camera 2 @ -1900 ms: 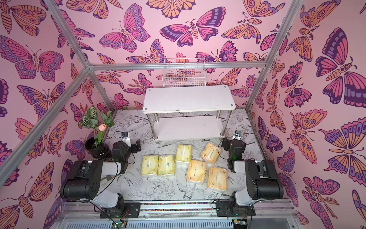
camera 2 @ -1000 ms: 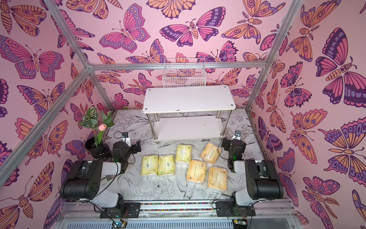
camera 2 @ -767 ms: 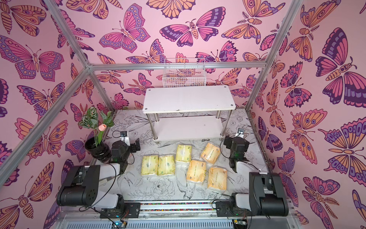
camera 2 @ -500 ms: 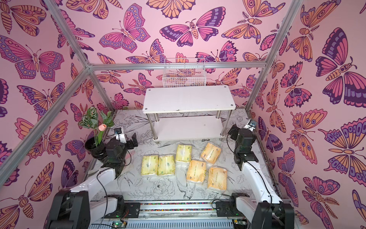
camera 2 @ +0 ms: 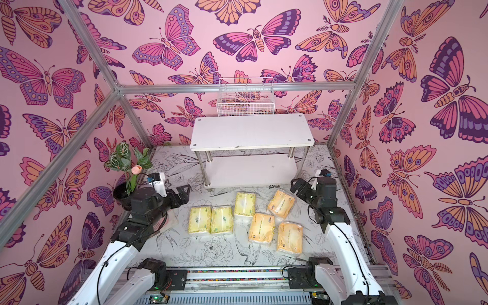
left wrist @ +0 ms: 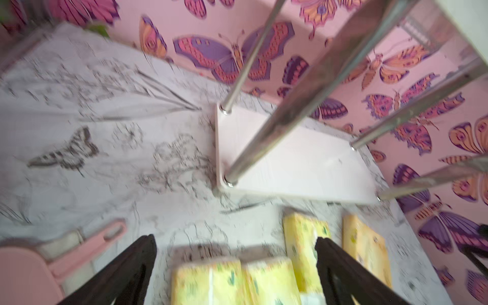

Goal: Place the tissue boxes on the shelf by color
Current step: Pick up the box of tissues from the center of the board.

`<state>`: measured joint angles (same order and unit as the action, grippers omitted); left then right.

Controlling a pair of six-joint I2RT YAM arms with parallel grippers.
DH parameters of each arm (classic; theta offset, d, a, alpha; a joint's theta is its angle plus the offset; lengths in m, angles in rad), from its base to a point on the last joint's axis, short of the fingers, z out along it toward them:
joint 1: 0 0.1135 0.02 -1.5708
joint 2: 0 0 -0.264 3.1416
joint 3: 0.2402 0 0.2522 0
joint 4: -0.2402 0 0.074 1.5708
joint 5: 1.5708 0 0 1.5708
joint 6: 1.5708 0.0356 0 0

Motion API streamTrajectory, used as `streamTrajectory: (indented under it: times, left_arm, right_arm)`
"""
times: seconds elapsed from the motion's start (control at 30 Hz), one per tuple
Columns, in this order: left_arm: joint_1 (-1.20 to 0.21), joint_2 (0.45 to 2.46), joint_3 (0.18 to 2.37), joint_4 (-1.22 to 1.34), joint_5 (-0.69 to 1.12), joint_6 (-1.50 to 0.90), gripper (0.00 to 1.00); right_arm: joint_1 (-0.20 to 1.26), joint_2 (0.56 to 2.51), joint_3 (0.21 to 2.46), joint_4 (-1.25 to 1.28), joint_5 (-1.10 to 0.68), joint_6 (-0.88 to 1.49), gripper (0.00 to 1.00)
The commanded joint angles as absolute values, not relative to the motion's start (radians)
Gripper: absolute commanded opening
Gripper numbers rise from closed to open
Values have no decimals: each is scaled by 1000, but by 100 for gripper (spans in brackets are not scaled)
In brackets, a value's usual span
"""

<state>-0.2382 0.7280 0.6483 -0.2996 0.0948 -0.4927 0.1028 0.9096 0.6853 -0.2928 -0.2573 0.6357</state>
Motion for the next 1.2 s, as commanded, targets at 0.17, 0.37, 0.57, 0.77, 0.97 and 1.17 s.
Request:
streamTrajectory:
  times: [0.17,0.37,0.57,0.77,0.97,1.17]
  left_arm:
    - [-442,758,589,-457,230,-657,100]
    - [-562,947,611,-330,240,-672,100]
    - [-624,1224,747,-234,290,-635,100]
    - [-656,1426,851,-119,293,-615,100]
    - [-659,1543,887,-9,292,-616,100]
    - [-659,1606,890,89,275,-620,100]
  right_arm:
    - [422,949,643,-383,-300,737,99]
    - [552,1137,672,-241,-297,782,98]
    - [595,1324,768,-195,-301,751,94]
    - [596,1388,811,-181,-287,713,93]
    - [596,1445,811,-140,-281,693,90]
    - [597,1503,804,-72,-300,698,82]
